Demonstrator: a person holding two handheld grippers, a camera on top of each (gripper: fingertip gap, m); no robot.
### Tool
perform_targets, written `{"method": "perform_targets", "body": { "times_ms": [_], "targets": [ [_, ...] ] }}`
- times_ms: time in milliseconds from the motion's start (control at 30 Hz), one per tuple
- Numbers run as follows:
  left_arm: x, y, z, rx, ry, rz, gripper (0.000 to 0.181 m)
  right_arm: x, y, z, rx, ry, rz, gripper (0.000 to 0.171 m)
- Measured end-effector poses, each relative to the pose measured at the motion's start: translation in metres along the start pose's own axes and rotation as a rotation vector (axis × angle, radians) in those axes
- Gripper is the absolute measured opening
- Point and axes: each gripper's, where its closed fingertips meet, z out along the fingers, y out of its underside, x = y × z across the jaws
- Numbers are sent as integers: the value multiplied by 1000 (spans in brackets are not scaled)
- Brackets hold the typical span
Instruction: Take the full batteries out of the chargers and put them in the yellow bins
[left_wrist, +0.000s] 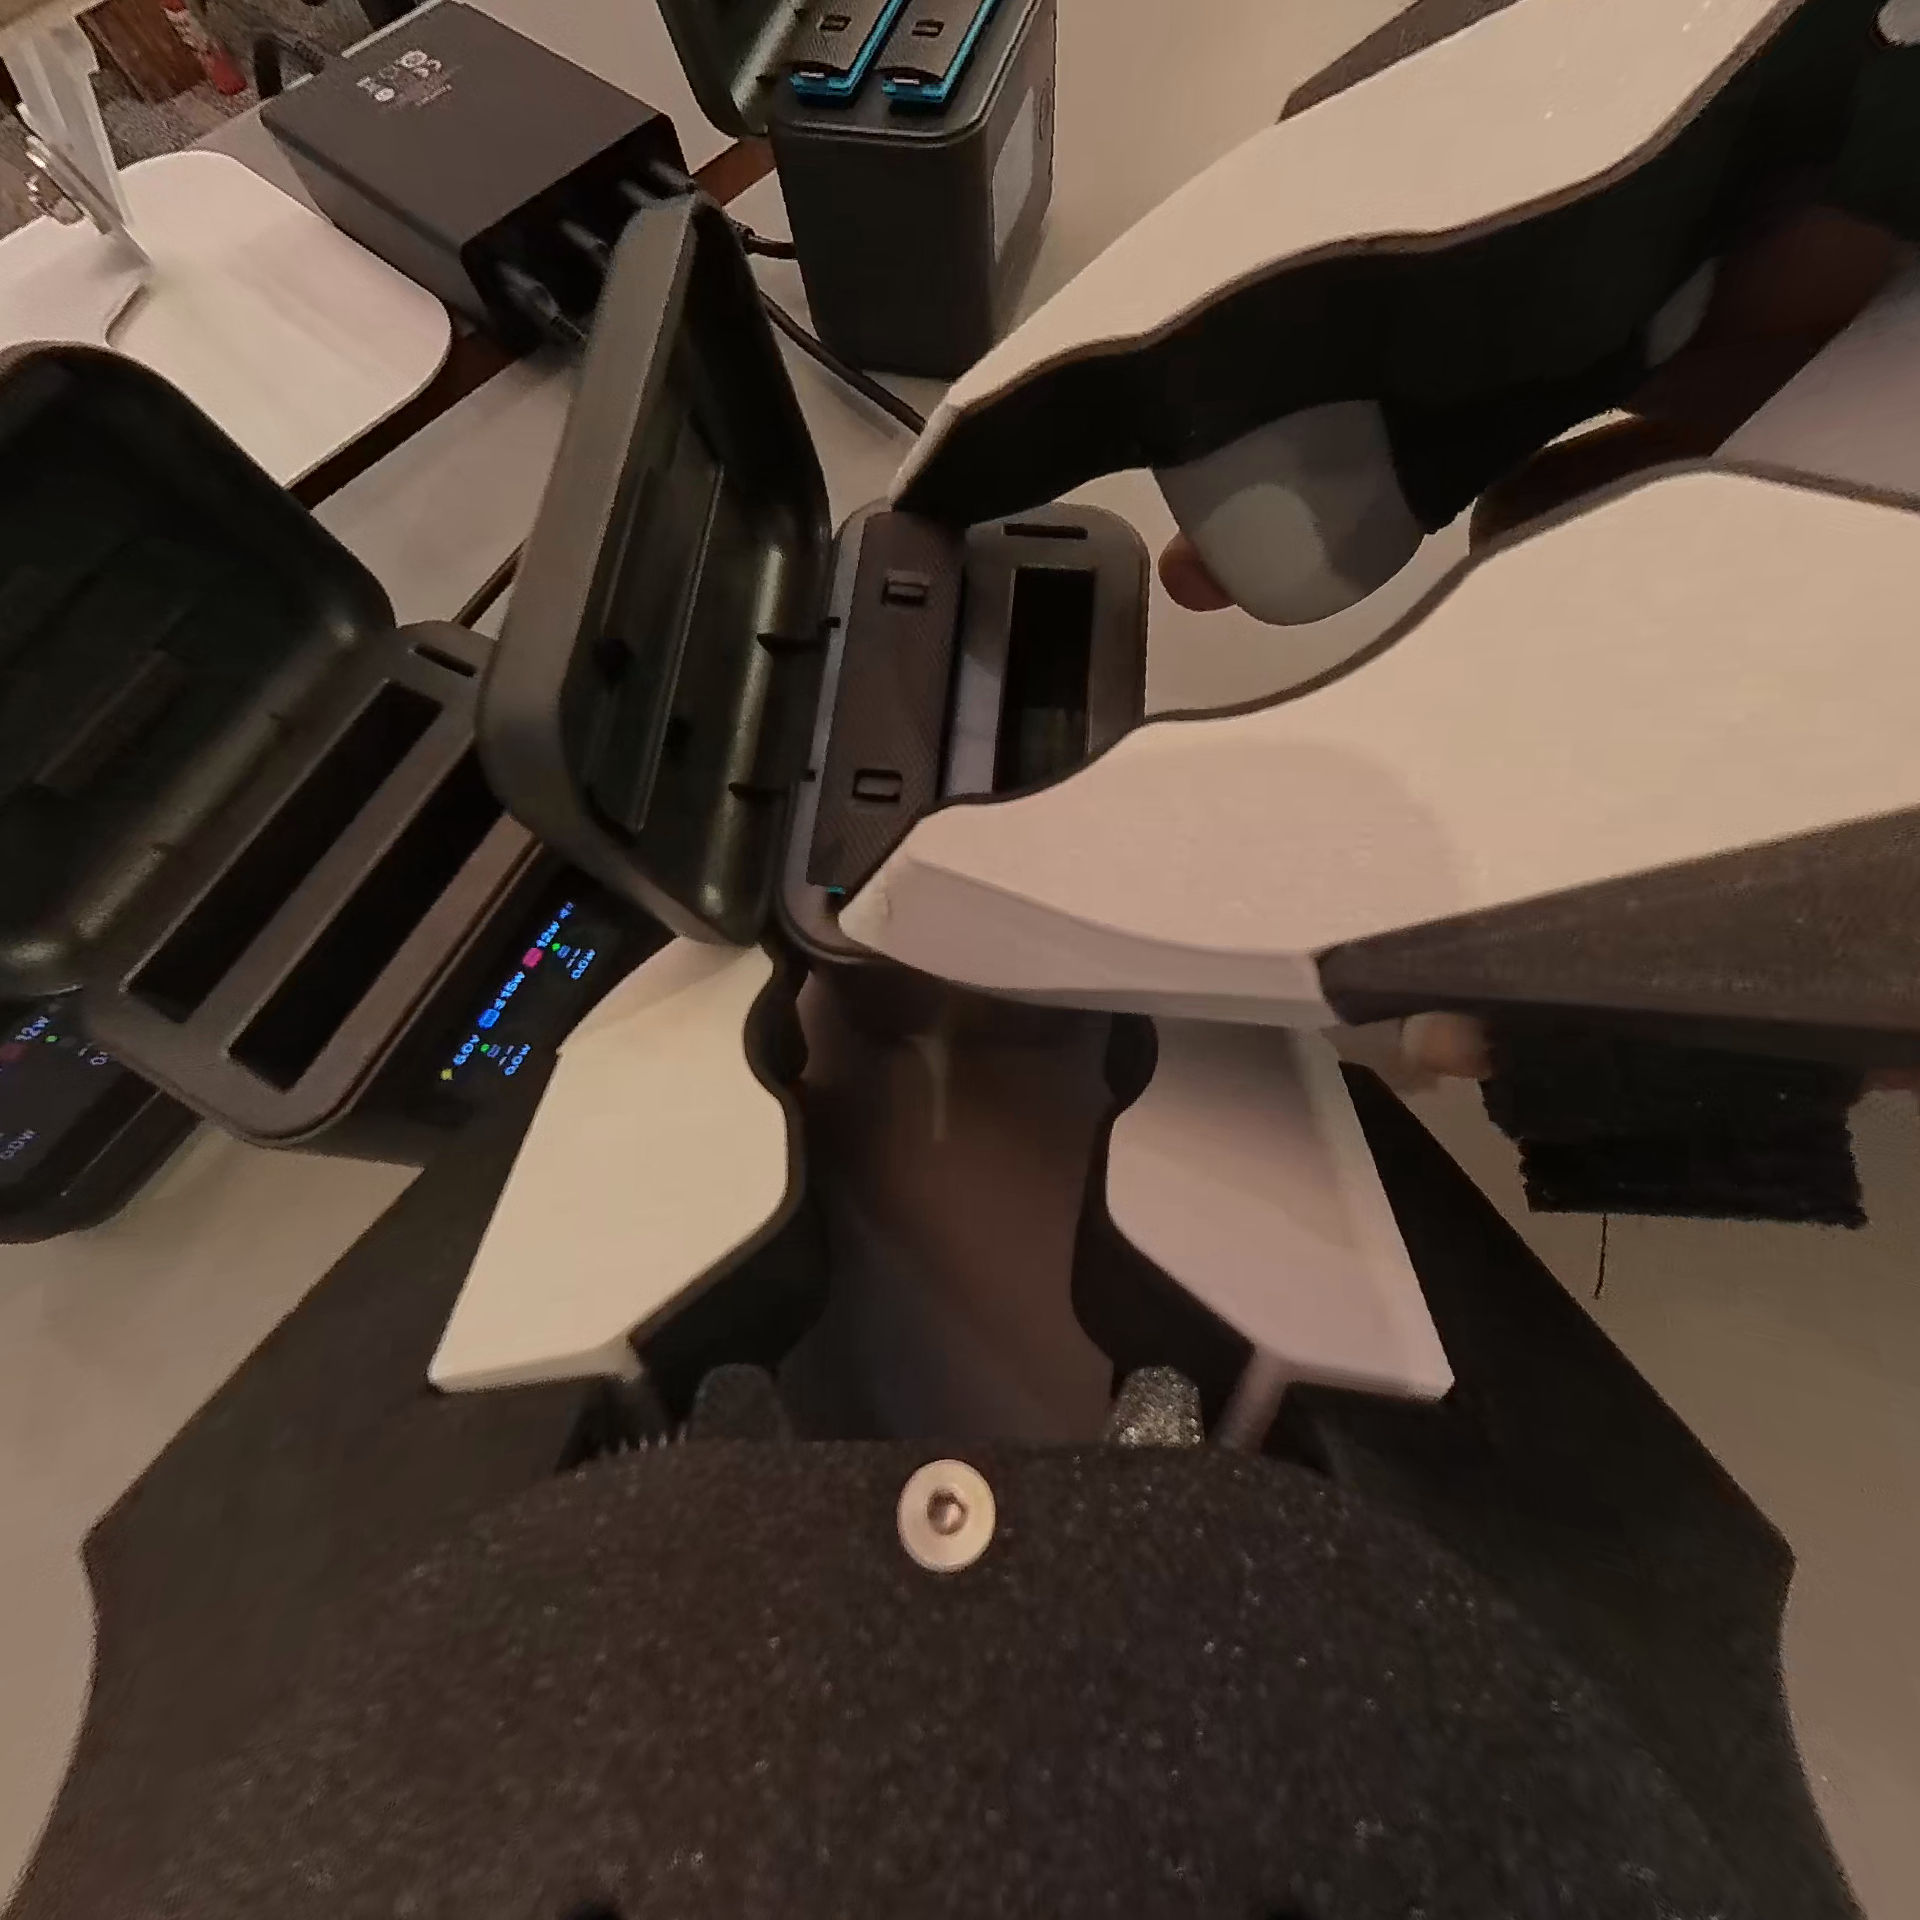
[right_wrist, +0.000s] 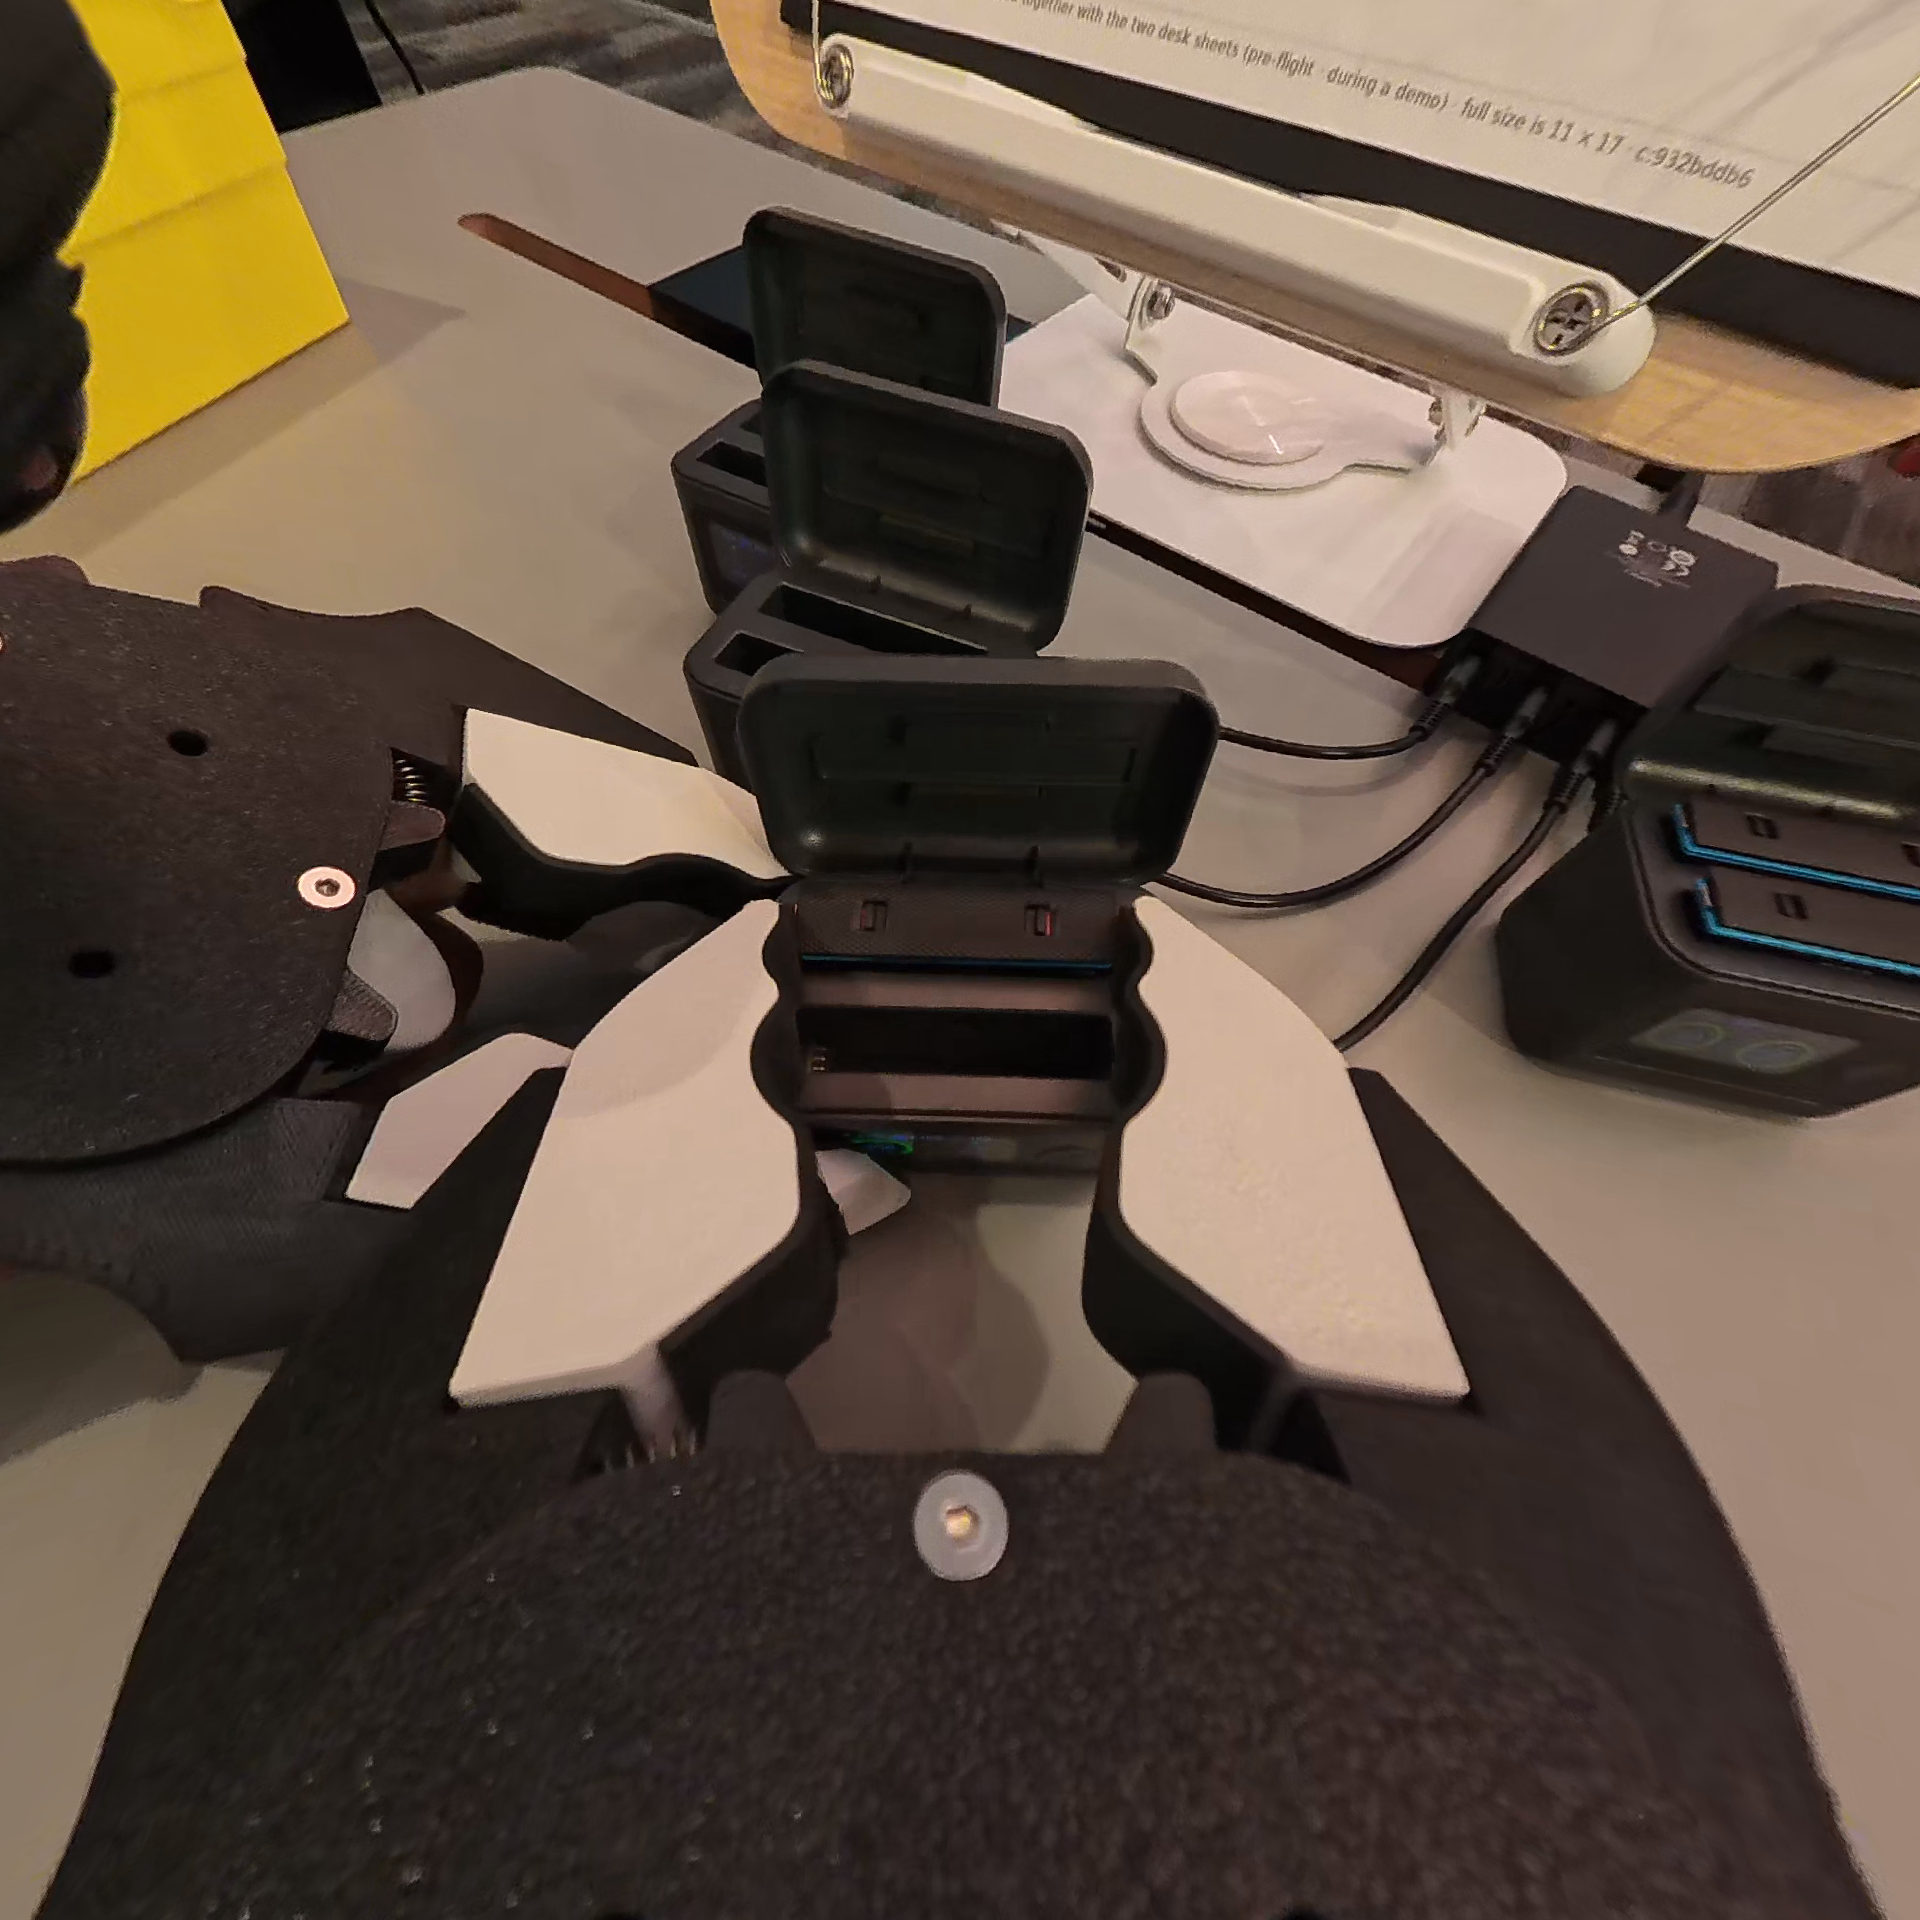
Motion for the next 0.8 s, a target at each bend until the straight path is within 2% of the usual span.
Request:
{"method": "perform_targets", "body": {
  "times_ms": [167, 433, 567, 800],
  "targets": [
    [-1, 1, 0, -6, 15, -31, 58, 6, -42, -21, 162, 21, 35, 57],
    [-3, 1, -5, 10, -4, -46, 59, 4, -38, -34, 149, 17, 49, 58],
    [-7, 2, -24, 60, -9, -105, 62, 1, -37, -41, 134, 25, 52, 58],
    [-5, -14, -56, 182, -28, -64, 55, 0, -28, -57, 121, 42, 111, 58]
  ]
}}
